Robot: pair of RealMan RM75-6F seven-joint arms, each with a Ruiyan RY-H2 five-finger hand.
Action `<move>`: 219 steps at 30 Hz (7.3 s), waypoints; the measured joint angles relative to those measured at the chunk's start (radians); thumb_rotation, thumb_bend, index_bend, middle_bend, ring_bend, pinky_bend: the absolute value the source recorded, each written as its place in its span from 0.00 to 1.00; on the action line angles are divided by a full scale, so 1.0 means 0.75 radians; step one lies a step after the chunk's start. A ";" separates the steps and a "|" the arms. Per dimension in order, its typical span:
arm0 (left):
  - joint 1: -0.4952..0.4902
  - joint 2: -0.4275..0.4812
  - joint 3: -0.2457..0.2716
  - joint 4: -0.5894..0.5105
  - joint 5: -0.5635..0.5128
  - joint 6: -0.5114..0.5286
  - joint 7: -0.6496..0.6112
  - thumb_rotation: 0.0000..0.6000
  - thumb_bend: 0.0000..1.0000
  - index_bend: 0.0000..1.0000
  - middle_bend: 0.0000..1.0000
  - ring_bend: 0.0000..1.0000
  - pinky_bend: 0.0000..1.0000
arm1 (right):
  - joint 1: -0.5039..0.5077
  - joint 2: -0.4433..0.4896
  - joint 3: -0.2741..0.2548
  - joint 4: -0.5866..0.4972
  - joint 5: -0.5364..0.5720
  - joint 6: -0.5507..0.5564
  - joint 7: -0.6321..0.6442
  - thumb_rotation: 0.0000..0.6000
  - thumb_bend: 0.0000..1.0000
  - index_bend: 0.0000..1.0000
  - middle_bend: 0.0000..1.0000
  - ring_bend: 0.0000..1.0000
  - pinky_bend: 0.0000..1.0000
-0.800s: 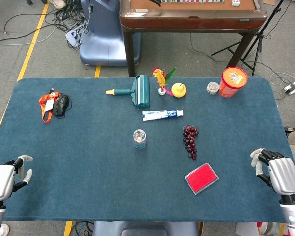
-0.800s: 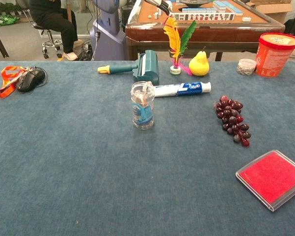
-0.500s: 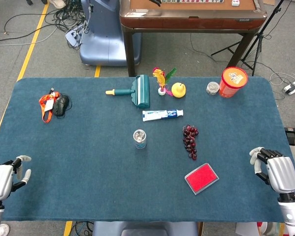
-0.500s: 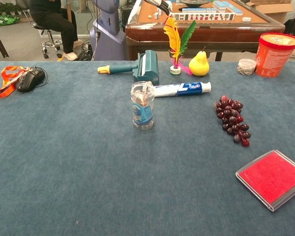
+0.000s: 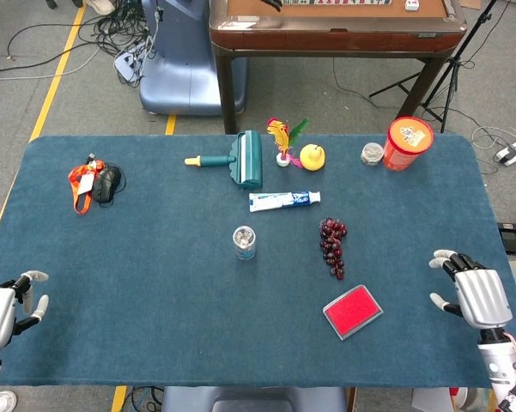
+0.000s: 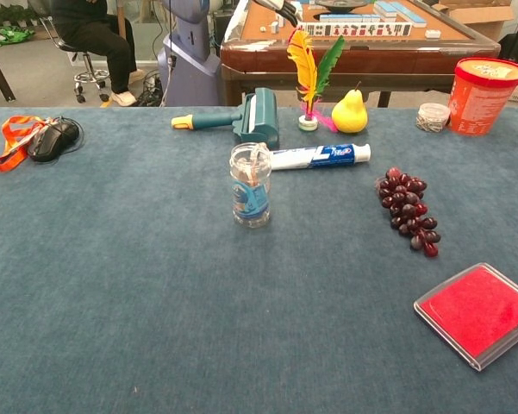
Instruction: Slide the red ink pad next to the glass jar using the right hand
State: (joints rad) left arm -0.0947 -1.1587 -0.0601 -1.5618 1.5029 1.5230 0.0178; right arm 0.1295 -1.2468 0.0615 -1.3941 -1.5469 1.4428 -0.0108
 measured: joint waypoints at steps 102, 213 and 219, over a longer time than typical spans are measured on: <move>0.009 0.053 -0.002 -0.045 -0.082 -0.065 0.033 1.00 0.40 0.47 0.74 0.60 0.79 | 0.271 -0.359 -0.131 0.195 -0.113 -0.245 -0.140 1.00 0.00 1.00 1.00 1.00 1.00; 0.017 0.070 -0.012 -0.048 -0.117 -0.076 0.023 1.00 0.40 0.47 0.74 0.60 0.79 | 0.434 -0.530 -0.152 0.074 -0.226 -0.373 -0.211 1.00 0.00 1.00 1.00 1.00 1.00; 0.017 0.070 -0.011 -0.048 -0.116 -0.076 0.026 1.00 0.40 0.47 0.74 0.60 0.79 | 0.466 -0.551 -0.112 0.103 -0.199 -0.391 -0.202 1.00 0.00 1.00 1.00 1.00 1.00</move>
State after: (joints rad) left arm -0.0819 -1.1064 -0.0685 -1.5981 1.4161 1.4660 0.0373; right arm 0.4791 -1.6600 -0.0225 -1.3171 -1.6960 1.1495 -0.1625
